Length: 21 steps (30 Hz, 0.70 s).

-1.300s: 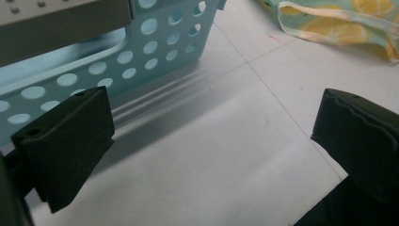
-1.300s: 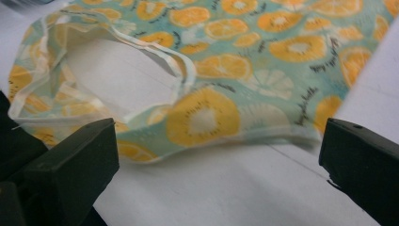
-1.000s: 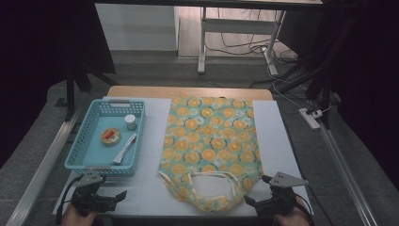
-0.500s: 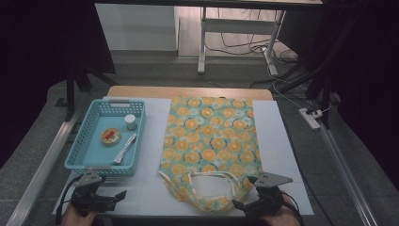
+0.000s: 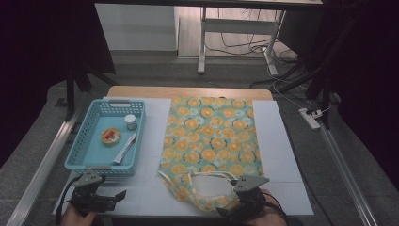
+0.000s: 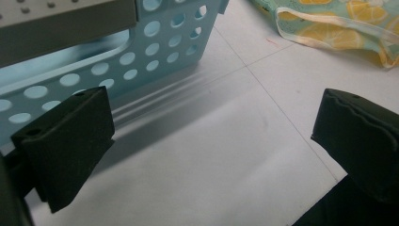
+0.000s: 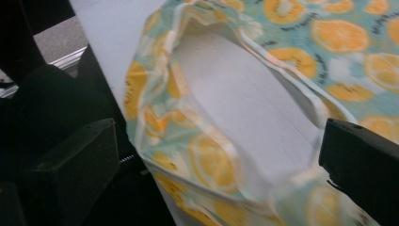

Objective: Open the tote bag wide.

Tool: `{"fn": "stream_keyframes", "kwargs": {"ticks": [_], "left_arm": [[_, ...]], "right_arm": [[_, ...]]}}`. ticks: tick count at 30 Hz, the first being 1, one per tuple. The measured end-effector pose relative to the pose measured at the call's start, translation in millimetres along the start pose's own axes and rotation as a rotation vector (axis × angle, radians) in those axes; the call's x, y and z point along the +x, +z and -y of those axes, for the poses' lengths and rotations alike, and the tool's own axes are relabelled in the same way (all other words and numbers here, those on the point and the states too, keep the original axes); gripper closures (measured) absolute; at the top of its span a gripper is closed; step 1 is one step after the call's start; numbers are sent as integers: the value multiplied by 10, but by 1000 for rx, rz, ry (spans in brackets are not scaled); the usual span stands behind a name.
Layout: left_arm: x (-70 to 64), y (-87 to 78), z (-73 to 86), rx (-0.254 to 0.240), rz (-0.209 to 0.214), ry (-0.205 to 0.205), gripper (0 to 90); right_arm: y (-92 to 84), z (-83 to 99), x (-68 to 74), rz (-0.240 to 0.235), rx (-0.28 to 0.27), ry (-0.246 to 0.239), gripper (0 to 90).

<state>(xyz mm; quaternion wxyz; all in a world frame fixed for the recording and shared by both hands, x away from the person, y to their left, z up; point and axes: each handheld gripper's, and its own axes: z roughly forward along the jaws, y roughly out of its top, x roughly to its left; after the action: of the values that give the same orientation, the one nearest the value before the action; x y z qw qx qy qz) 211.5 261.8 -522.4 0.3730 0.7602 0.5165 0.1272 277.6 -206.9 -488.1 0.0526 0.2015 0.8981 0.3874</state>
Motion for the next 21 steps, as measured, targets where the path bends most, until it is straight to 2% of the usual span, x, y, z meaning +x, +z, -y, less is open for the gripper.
{"fn": "stream_keyframes", "kwargs": {"ticks": [5,8,12,13,14,16,19,21], "left_arm": [[0,0,0,0,0,0,0],[-1,0,0,0,0,2,0],[-1,0,0,0,1,3,0],[-1,1,0,0,0,3,0],[-1,0,-1,2,1,4,0],[-2,0,-1,2,0,4,0],[-3,0,-1,2,0,5,0],[-2,1,-1,3,0,6,0]], "right_arm": [[70,-70,74,-28,6,-26,0],[153,-131,154,-63,16,-48,29],[242,-182,233,-98,28,-74,130],[242,-182,233,-98,28,-74,130],[268,-204,264,-108,33,-88,223],[297,-238,298,-108,41,-100,306],[329,-278,341,-132,48,-123,438],[356,-299,374,-158,63,-136,497]]}}
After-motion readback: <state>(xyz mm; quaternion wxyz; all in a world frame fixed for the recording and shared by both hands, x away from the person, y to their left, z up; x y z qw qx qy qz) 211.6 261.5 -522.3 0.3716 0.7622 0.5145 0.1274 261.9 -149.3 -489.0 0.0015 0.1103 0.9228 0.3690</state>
